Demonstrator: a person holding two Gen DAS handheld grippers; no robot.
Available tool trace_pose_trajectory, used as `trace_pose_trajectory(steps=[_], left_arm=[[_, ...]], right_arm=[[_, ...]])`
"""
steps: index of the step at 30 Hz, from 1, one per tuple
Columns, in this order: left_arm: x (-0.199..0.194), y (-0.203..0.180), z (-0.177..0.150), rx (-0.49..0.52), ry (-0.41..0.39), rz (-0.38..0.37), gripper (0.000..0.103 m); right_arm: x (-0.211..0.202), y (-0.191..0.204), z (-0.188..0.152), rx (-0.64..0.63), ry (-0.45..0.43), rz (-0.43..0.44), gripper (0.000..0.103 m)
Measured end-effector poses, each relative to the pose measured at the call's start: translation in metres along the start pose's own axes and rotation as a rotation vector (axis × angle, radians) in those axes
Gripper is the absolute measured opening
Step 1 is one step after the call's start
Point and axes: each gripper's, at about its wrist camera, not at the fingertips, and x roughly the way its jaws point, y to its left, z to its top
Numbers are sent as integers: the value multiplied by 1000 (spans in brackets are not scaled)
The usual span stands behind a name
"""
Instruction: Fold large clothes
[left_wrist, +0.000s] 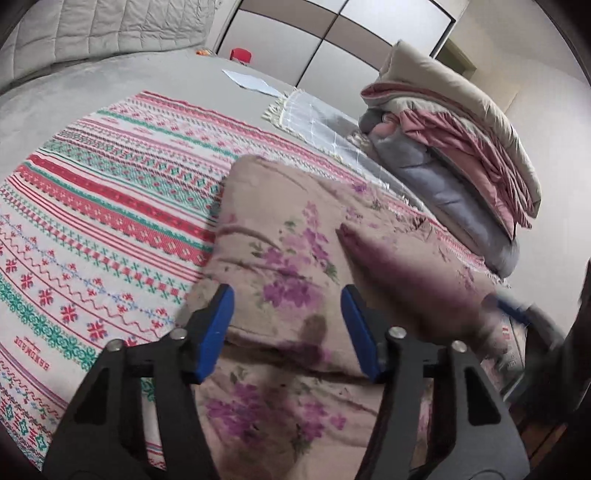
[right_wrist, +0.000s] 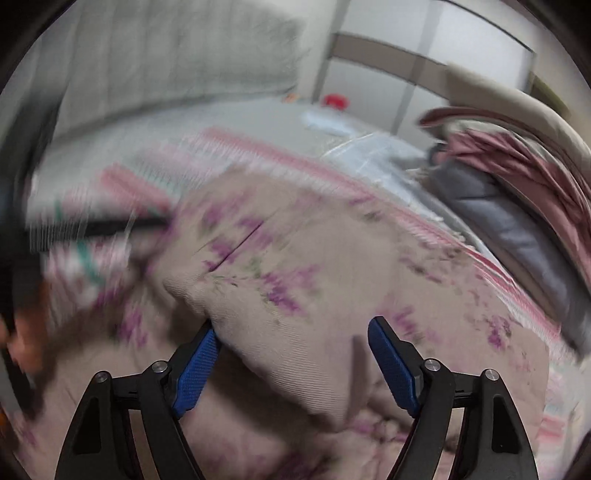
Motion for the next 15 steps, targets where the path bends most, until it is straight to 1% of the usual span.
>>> trace_pose_trajectory(steps=[2, 3, 4, 5, 7, 8, 10, 12, 13, 14, 15], left_arm=[[0, -5, -1, 25, 4, 18, 59], [1, -8, -2, 42, 6, 21, 59], [2, -12, -2, 59, 10, 24, 59], [2, -15, -3, 71, 9, 28, 59], [1, -18, -3, 80, 4, 34, 59], [1, -20, -2, 82, 0, 34, 59], [-1, -22, -3, 81, -13, 36, 59], [0, -25, -3, 87, -13, 51, 59], [2, -27, -3, 94, -8, 64, 59], [4, -29, -4, 103, -3, 75, 59], [7, -34, -4, 118, 1, 90, 59]], right_arm=[[-14, -34, 3, 128, -49, -33, 81], [-26, -63, -1, 228, -80, -52, 81], [-32, -81, -6, 286, -96, -50, 81], [-39, -105, -16, 373, -112, -23, 81], [-45, -143, -33, 502, -109, 72, 82], [-46, -158, -41, 551, -111, 112, 82], [-48, -182, -55, 626, -130, 153, 82], [-48, -205, -70, 715, -156, 164, 82], [-45, -211, -75, 744, -154, 160, 82], [-40, -215, -77, 761, -141, 156, 82], [-29, -217, -80, 769, -105, 152, 82]])
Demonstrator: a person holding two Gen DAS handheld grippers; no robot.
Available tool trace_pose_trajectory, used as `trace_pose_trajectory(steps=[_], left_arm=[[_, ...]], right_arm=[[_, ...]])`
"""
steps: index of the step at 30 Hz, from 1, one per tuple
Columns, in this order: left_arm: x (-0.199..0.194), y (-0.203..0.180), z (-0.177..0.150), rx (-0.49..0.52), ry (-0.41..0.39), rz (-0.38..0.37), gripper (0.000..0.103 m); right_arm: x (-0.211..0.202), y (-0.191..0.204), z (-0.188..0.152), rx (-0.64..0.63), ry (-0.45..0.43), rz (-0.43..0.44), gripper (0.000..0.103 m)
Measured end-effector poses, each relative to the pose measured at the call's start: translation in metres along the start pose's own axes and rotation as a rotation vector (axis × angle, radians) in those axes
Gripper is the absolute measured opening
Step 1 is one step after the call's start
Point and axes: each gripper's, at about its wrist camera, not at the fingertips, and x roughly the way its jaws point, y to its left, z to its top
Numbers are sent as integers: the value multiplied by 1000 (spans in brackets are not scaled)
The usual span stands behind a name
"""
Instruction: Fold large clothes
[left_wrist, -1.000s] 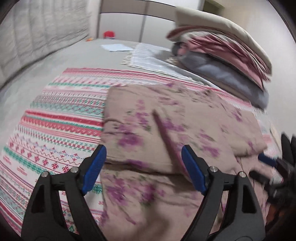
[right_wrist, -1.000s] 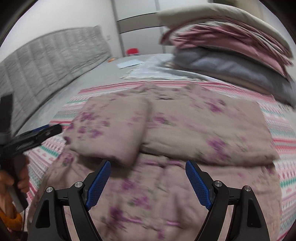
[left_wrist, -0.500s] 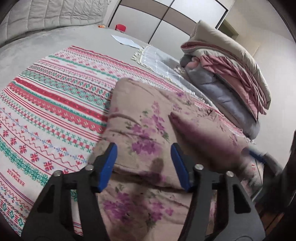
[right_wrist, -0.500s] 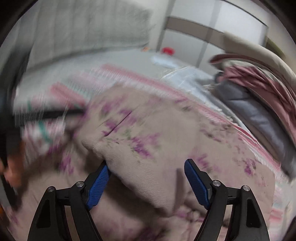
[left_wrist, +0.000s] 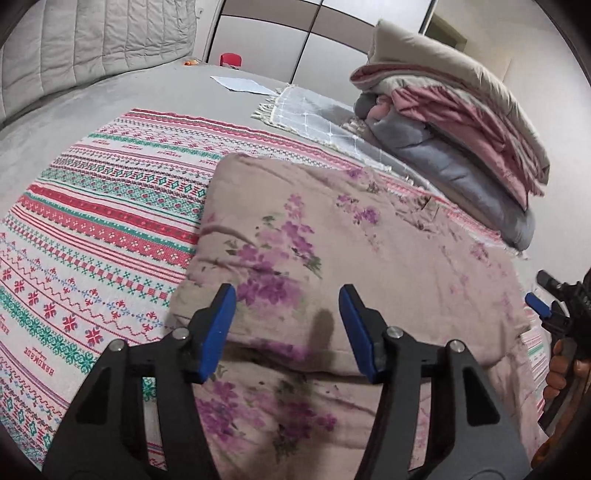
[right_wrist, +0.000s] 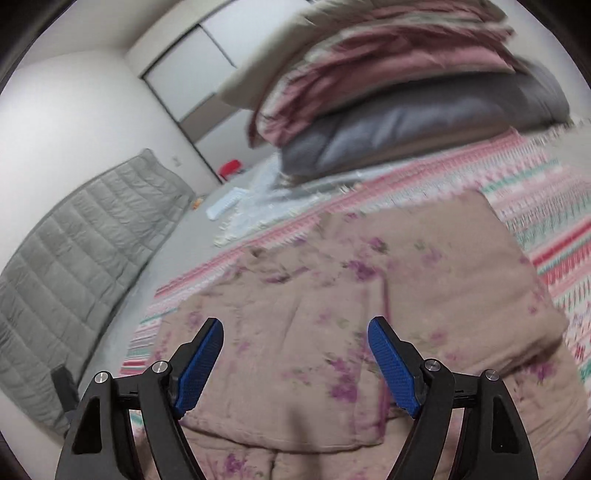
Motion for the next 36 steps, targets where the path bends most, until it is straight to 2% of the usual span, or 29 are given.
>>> trace_pose_trajectory(steps=[2, 4, 5, 6, 7, 8, 9, 11, 13, 16, 19, 21, 22, 26, 29, 31, 33, 36], left_arm=[[1, -6, 0, 18, 2, 11, 60], [0, -11, 0, 27, -2, 12, 60], [0, -13, 1, 27, -4, 11, 60], [0, -14, 1, 27, -8, 9, 60], [-1, -15, 1, 26, -24, 10, 60], [-3, -16, 2, 26, -48, 8, 60], [-5, -17, 1, 26, -68, 5, 60], [-7, -19, 1, 24, -96, -3, 60], [-4, -22, 0, 30, -93, -11, 60], [10, -31, -5, 68, -34, 10, 60], [34, -44, -17, 155, 60, 91, 60], [39, -51, -22, 209, 61, 127, 60], [40, -54, -22, 226, 60, 139, 60], [37, -50, -18, 201, 65, 128, 60], [27, -52, -13, 179, 78, 136, 64], [17, -52, -13, 158, 79, 143, 77], [10, -54, -14, 127, 79, 150, 84], [-4, -62, -20, 101, 94, 150, 86]], right_arm=[[18, 0, -6, -41, 59, -50, 82], [38, 4, -16, -108, 112, -152, 81], [50, 7, -22, -144, 135, -215, 72], [58, 10, -25, -173, 143, -255, 56], [60, 14, -27, -192, 138, -274, 49], [60, 19, -27, -210, 130, -280, 22], [57, 27, -23, -252, 115, -271, 18], [45, 39, -13, -301, 50, -264, 18], [22, 52, 4, -340, -44, -221, 18], [14, 58, 21, -391, -98, -265, 18], [44, 37, 24, -374, -29, -392, 25], [77, 13, 13, -335, 117, -470, 32], [89, 4, 9, -327, 172, -479, 34], [85, 4, 0, -399, 112, -514, 54], [65, 0, 10, -330, 116, -458, 56], [46, -3, 14, -301, 104, -430, 60], [23, -1, 13, -289, 78, -405, 69], [-15, 6, 6, -281, 52, -373, 73]])
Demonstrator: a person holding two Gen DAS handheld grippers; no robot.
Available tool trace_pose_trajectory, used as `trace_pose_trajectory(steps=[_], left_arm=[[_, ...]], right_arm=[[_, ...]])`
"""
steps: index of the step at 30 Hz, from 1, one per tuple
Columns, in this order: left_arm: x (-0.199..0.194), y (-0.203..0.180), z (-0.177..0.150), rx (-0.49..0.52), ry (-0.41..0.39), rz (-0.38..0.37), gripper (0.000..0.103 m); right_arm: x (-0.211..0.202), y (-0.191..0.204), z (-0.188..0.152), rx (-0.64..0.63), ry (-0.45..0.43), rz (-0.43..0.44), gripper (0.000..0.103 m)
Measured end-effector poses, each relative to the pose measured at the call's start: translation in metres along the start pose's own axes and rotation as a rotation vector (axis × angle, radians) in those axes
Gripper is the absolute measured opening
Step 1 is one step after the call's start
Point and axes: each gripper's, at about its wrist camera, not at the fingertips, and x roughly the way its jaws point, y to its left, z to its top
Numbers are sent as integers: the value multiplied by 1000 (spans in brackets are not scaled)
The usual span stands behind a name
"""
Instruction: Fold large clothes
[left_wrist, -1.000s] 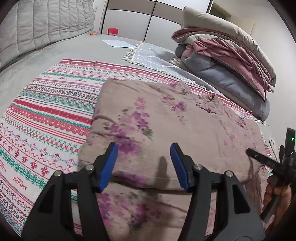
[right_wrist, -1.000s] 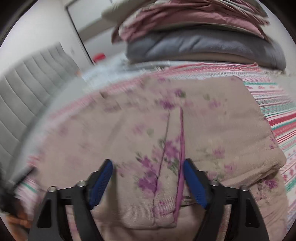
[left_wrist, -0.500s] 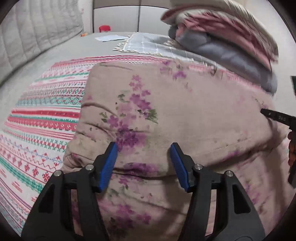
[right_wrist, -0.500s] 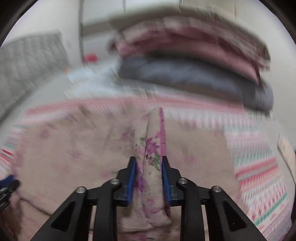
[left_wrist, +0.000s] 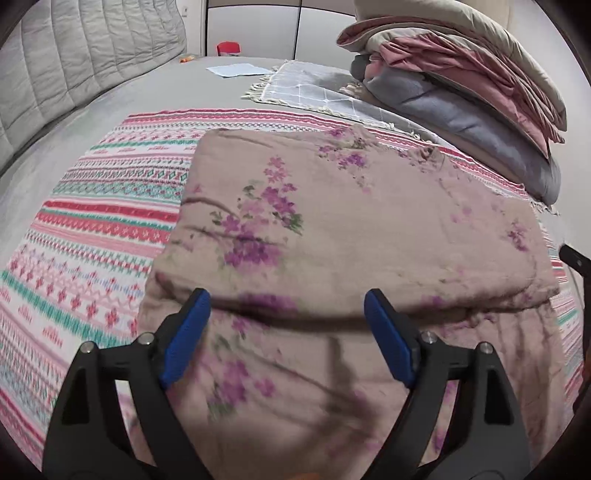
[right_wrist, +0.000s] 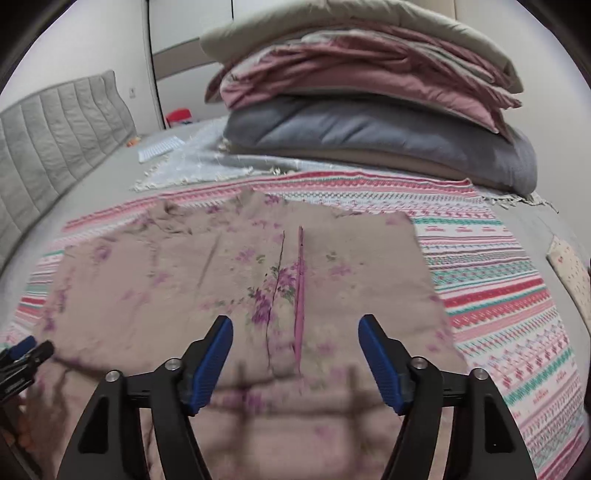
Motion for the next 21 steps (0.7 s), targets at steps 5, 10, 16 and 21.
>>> trace_pose_trajectory(steps=[5, 10, 16, 21], left_arm=[[-41, -13, -13, 49, -11, 27, 93], [-87, -12, -33, 79, -17, 42, 95], [-129, -11, -70, 136, 1, 20, 95], [-147, -5, -104, 177, 47, 42, 95]], right_arm=[[-61, -11, -18, -20, -16, 64, 80], [-118, -25, -40, -54, -42, 70, 83], [-164, -39, -82, -73, -39, 115, 83], [-188, -50, -122, -75, -16, 127, 83]])
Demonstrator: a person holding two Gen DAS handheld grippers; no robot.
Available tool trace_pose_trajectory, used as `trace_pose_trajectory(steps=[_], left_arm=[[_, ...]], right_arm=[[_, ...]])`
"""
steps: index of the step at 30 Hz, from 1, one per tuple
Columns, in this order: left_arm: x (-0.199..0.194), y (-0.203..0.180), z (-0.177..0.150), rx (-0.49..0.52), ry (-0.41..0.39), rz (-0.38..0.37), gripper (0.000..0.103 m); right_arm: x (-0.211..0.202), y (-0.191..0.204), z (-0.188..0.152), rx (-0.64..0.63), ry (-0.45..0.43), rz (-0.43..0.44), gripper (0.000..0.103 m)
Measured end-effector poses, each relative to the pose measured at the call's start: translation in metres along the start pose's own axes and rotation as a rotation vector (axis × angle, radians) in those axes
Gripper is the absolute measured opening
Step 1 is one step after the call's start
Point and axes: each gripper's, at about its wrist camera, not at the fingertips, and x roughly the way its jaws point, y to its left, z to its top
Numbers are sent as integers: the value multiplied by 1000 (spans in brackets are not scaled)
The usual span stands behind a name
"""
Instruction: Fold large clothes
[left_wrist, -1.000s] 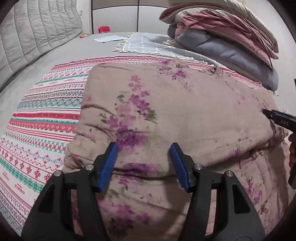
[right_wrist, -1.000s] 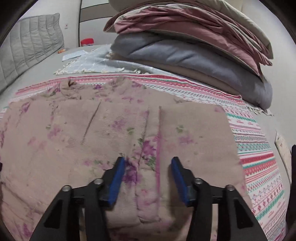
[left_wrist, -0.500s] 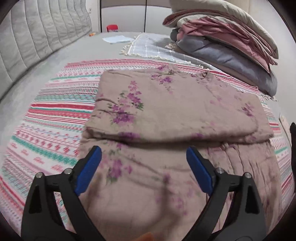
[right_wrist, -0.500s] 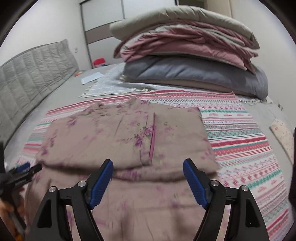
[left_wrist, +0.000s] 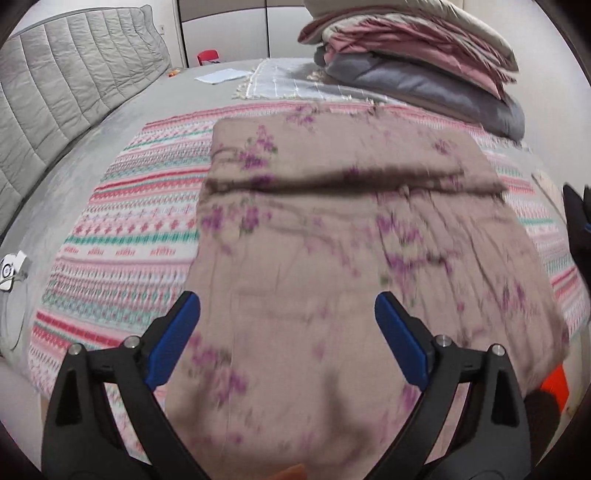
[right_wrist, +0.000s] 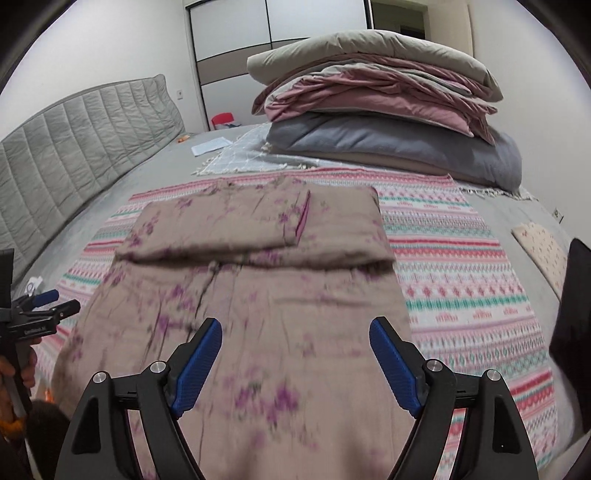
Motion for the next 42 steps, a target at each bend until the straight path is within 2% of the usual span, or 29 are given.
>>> trace_pose_trajectory(steps=[9, 15, 18, 22, 29, 32, 37, 39, 42], left_arm=[[-25, 26, -55, -31, 46, 9, 95], [-20, 41, -79, -26, 100, 14, 95], [-11, 54, -87, -31, 154, -8, 95], [-9, 76, -93, -51, 183, -44, 95], [1, 101, -93, -74, 247, -205, 95], [11, 108, -95, -73, 279, -276, 95], [41, 124, -104, -114, 357, -345, 93], [48, 127, -108, -117, 374, -412, 91], [47, 128, -106, -112, 359, -507, 90]], right_arm=[[-29, -5, -62, 23, 35, 32, 83], [-29, -15, -93, 58, 74, 29, 83], [-25, -23, -106, 72, 109, 13, 83], [-27, -38, -121, 99, 130, -7, 83], [-30, -67, -130, 153, 158, -19, 83], [-27, -81, -131, 195, 177, 23, 83], [-8, -111, -142, 333, 233, 125, 83], [2, -120, -150, 390, 251, 143, 83], [17, -131, -164, 472, 289, 194, 83]])
